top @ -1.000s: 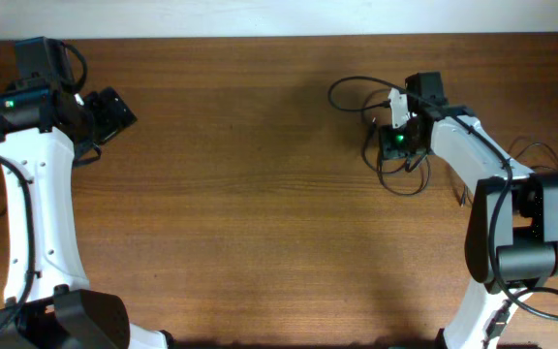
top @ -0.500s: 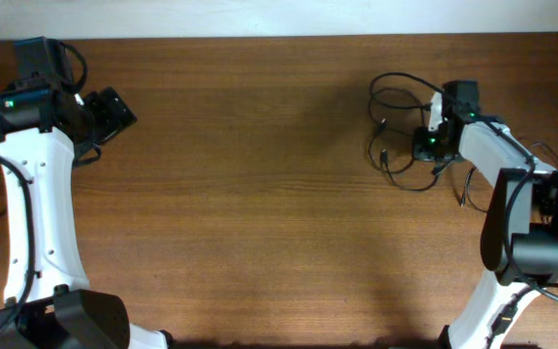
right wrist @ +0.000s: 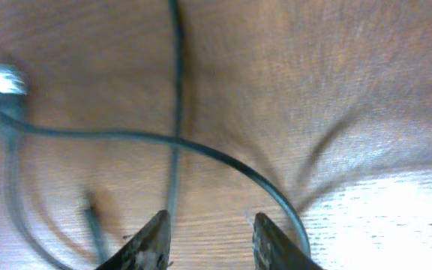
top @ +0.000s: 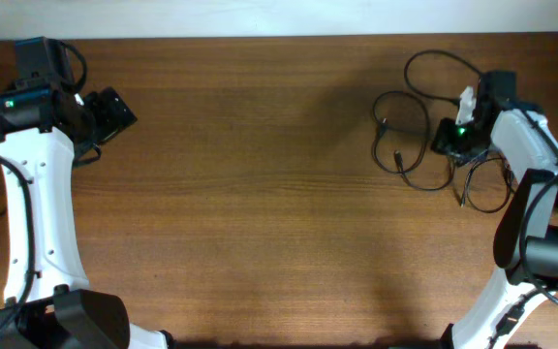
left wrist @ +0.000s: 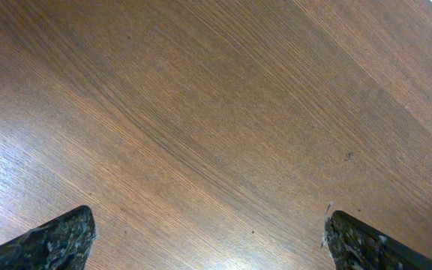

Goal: Untangle cables
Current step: 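Lower the cable onto the right-edge pile and release it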

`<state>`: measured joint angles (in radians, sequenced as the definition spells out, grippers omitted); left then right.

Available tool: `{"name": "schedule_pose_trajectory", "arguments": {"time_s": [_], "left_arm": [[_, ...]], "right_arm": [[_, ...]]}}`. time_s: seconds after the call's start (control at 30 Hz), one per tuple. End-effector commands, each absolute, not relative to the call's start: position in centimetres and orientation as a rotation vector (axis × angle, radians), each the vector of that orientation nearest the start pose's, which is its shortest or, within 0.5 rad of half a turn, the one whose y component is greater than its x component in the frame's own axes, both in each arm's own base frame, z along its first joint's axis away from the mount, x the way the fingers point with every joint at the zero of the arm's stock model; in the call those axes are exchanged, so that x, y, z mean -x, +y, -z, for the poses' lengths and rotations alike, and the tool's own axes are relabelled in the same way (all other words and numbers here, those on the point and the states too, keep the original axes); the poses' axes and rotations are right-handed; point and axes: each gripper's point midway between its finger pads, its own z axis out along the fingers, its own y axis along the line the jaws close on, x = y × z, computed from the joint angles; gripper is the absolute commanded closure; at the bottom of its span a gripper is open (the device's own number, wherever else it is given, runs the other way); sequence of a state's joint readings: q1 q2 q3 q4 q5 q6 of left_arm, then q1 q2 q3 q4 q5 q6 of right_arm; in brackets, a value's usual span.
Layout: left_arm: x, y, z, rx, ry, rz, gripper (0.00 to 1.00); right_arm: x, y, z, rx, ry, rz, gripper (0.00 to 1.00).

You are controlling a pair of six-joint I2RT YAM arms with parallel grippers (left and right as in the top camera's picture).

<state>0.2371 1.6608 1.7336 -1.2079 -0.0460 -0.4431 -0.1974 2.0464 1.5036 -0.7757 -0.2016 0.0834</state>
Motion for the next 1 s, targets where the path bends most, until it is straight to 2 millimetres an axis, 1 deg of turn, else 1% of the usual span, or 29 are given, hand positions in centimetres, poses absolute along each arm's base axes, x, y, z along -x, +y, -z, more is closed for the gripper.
{"name": "schedule_pose_trajectory", "arguments": {"time_s": [0.0,0.03,0.07,0.1,0.13,0.17,0.2,0.27,0.97], "left_arm": [[-37.5,10.2,-22.8,0.941,2.544,-0.014,0.01],[-37.5,10.2,-22.8,0.941,2.544,-0.014,0.01],[-37.5,10.2,-22.8,0.941,2.544,-0.014,0.01],[-37.5,10.2,-22.8,0.941,2.544,-0.014,0.01],[-37.5,10.2,-22.8,0.941,2.544,-0.014,0.01],[-37.5,10.2,-22.8,0.941,2.544,-0.014,0.01],[-37.5,10.2,-22.8,0.941,2.544,-0.014,0.01],[-37.5,10.2,-22.8,0.941,2.544,-0.014,0.01],[-37.5,10.2,-22.8,0.941,2.544,-0.014,0.01]], "right_arm": [[-44.5,-4.9,-8.8,-0.352,2.807,-0.304,0.53],[-43.9,-4.7,-9.0,-0.359,2.832,-0.313,0.51],[-43.0,-4.5,-9.0,-0.371,2.87,-0.322,0.44],[-42.1,-4.3,-8.8,-0.383,2.908,-0.328,0.34],[-41.4,-4.2,-8.6,-0.392,2.934,-0.333,0.25],[-41.0,-4.1,-8.5,-0.397,2.952,-0.336,0.12],[-40.4,-4.0,-8.4,-0.405,2.973,-0.34,0.02],[-40.1,-4.0,-8.3,-0.409,2.986,-0.343,0.01],[-40.3,-4.0,-8.3,-0.406,2.979,-0.341,0.01]]}}
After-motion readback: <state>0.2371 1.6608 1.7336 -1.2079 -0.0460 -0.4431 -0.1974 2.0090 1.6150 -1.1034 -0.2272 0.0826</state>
